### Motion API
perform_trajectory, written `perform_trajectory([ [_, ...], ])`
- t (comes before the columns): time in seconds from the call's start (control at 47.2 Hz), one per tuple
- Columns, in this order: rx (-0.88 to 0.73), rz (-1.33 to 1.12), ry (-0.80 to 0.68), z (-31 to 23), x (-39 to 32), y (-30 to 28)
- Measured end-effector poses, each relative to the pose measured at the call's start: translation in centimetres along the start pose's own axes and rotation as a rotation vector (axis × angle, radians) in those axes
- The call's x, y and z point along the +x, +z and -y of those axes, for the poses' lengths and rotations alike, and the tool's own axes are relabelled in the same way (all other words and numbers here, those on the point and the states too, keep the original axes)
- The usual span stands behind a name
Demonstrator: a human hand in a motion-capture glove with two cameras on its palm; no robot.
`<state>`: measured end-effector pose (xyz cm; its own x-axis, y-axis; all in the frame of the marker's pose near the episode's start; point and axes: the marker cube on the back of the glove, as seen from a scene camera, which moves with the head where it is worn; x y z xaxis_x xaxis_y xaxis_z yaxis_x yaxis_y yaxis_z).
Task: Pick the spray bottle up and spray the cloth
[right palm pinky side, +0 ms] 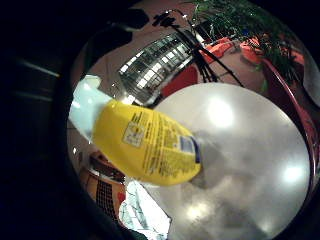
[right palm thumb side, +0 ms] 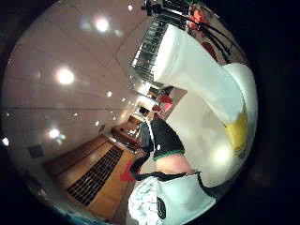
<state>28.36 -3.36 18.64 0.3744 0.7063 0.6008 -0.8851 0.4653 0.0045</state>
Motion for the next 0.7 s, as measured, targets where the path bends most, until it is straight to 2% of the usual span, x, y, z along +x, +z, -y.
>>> perform_trajectory([
  [0.233,0.025,0.053,0.087,2.0,-0.4,2.0],
  [0.7,0.072,0.077,0.127,4.3,-1.0,3.8],
])
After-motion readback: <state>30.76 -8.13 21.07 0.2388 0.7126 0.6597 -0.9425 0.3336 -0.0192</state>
